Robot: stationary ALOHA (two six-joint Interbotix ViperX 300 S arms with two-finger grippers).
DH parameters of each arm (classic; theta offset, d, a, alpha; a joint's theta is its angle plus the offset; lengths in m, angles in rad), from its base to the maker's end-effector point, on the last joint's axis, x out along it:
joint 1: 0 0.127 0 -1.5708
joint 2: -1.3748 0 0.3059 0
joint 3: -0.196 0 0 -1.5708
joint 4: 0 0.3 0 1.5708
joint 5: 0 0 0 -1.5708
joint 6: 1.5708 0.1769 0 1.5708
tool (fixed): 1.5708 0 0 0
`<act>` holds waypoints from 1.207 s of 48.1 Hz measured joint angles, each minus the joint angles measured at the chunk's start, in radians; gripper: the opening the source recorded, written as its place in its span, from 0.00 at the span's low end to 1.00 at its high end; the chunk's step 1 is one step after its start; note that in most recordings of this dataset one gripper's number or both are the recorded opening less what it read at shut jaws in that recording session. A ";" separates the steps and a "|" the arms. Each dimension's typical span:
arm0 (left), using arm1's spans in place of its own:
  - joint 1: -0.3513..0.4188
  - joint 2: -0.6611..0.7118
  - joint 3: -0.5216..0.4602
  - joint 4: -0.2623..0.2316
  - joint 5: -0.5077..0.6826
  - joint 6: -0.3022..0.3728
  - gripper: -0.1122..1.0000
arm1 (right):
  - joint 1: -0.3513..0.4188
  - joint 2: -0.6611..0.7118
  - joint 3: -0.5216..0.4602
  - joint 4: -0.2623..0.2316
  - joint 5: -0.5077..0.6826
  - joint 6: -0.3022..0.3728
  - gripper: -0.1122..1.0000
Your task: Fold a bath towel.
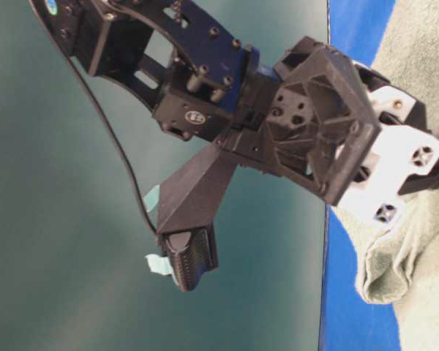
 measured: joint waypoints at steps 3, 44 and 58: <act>0.000 0.000 0.000 0.000 0.000 0.012 0.86 | 0.000 0.000 0.002 0.000 -0.006 0.000 0.32; -0.173 0.006 0.000 0.002 -0.535 0.936 0.86 | -0.051 -0.307 0.201 -0.038 -0.057 0.014 0.67; -0.195 0.078 -0.029 -0.003 -0.733 1.065 0.86 | -0.091 -0.325 0.232 -0.054 -0.074 0.015 0.67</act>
